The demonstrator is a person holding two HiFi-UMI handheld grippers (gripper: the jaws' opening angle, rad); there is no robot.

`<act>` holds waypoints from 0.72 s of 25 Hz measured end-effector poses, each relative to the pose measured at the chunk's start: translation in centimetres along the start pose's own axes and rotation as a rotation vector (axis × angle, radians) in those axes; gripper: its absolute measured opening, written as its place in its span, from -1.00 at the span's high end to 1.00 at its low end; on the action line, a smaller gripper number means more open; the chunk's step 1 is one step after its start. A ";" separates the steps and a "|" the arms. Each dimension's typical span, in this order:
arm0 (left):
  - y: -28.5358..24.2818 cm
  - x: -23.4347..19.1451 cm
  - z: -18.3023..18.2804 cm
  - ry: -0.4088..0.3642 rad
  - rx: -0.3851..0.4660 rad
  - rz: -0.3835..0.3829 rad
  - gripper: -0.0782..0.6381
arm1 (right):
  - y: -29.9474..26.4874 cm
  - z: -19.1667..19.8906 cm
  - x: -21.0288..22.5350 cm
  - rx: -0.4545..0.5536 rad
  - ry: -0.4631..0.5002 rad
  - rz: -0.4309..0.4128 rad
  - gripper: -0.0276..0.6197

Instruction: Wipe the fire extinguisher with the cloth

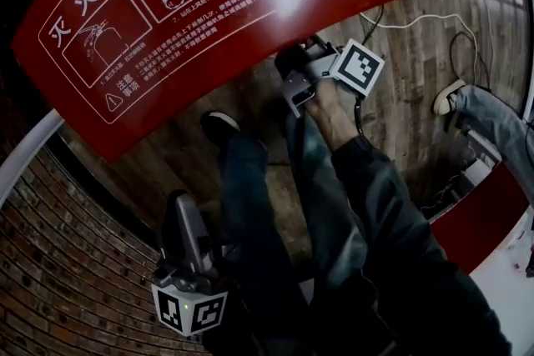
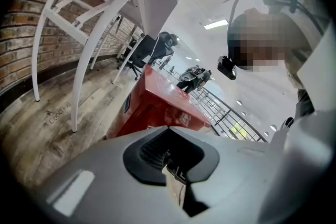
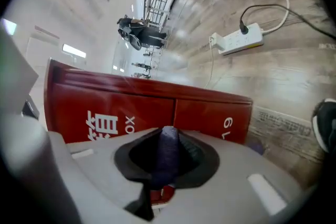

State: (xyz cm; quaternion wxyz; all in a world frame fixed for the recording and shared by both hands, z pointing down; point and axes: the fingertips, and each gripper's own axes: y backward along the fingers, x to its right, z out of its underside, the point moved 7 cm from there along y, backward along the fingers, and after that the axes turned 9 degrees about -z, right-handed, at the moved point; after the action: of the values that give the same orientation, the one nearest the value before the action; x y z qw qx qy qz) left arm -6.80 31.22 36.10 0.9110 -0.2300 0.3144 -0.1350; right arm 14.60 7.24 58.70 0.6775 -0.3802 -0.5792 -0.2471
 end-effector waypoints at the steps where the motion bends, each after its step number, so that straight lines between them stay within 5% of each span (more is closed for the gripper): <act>1: 0.0 0.2 -0.1 0.000 0.004 -0.002 0.78 | 0.4 -0.3 -0.6 0.016 -0.006 -0.017 0.72; 4: 0.1 0.7 -0.8 -0.001 0.021 -0.005 0.78 | 2.5 -1.3 -4.0 -0.024 0.044 -0.075 0.72; 8: 0.5 1.4 -2.1 0.009 0.044 -0.009 0.78 | 6.8 -0.2 -12.6 -0.274 0.191 -0.127 0.72; 14: -0.2 2.7 -4.9 -0.029 0.118 -0.009 0.78 | 3.6 2.0 -33.3 -0.565 0.550 -0.505 0.72; 16: -0.5 3.2 -6.1 -0.058 0.136 -0.003 0.78 | 0.3 3.4 -37.0 -0.651 0.618 -0.619 0.72; 18: -1.0 3.5 -7.3 -0.089 0.146 0.003 0.78 | -2.9 4.7 -38.1 -0.700 0.671 -0.640 0.71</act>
State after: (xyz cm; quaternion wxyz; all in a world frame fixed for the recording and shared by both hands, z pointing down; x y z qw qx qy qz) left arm -8.84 26.57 29.76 0.9386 -0.1683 0.2634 -0.1461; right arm 1.64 5.30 22.54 0.5495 -0.2883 -0.3027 -0.7234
